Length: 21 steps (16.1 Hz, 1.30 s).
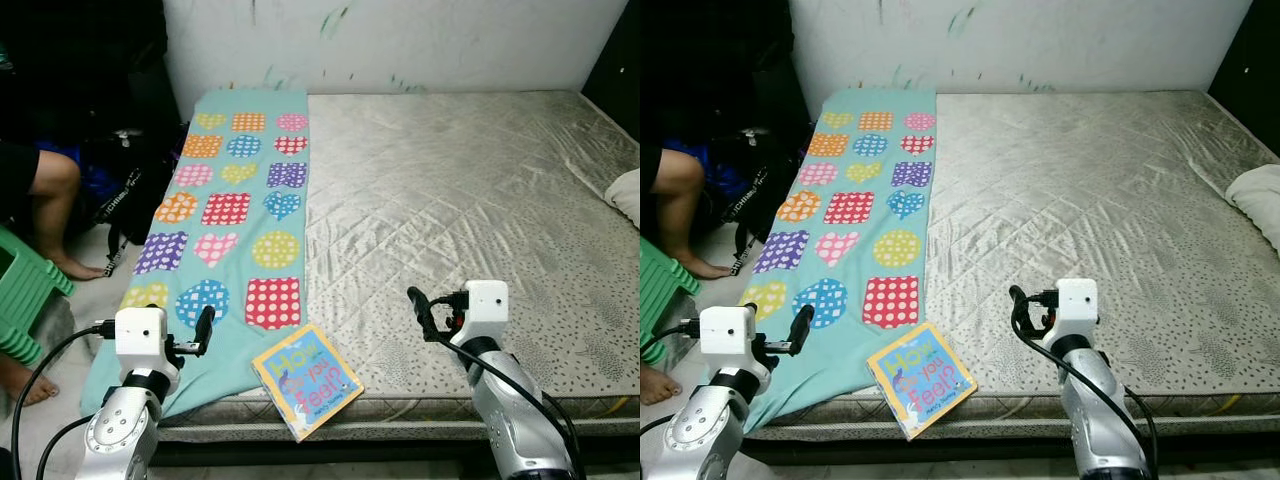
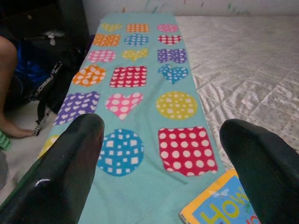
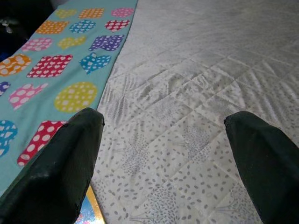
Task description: Clean up the room
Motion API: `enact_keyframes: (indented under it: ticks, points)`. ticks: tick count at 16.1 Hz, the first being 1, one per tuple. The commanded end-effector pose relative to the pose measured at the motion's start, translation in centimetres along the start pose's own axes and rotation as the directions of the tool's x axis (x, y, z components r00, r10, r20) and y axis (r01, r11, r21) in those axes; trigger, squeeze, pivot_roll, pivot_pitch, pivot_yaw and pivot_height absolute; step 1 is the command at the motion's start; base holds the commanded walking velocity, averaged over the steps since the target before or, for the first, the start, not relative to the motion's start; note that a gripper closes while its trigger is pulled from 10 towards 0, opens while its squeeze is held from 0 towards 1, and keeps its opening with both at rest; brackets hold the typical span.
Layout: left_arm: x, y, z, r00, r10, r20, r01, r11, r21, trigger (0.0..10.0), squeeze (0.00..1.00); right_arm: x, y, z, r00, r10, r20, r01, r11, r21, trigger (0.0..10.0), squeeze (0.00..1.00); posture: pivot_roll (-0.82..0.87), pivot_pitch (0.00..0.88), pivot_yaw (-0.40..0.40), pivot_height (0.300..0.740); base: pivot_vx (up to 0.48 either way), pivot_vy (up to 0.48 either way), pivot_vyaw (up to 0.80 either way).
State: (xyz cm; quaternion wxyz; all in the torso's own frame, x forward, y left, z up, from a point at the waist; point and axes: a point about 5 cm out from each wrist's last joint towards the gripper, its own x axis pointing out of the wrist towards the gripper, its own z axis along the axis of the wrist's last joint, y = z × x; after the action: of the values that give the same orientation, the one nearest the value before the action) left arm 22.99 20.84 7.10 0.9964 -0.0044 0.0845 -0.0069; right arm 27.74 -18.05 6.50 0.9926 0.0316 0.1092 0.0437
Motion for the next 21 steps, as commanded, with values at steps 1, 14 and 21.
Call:
enact_keyframes:
  ticks: [1,14,21]
  points:
    - [-0.20,0.06,0.10,1.000,0.004,-0.003,-0.004,1.000,-0.005,10.0,0.00,-0.11,-0.11,0.26,1.000,-0.016,0.004,0.016,1.000,0.004,10.0,0.00,-0.12,0.000,0.012,0.740,0.000,0.000,0.00]
    - [-0.16,-0.03,0.12,1.000,-0.004,-0.006,0.004,1.000,0.007,10.0,0.00,-0.11,-0.42,0.25,0.999,-0.050,-0.007,0.050,0.999,0.019,10.0,0.00,-0.12,0.000,0.015,0.740,0.000,0.000,0.00]
    - [-0.17,-0.04,0.12,1.000,-0.004,-0.008,0.004,1.000,0.007,10.0,0.00,-0.14,-0.40,0.27,0.999,-0.052,-0.009,0.052,0.998,0.019,10.0,0.00,-0.12,0.000,0.015,0.740,0.000,0.000,0.00]
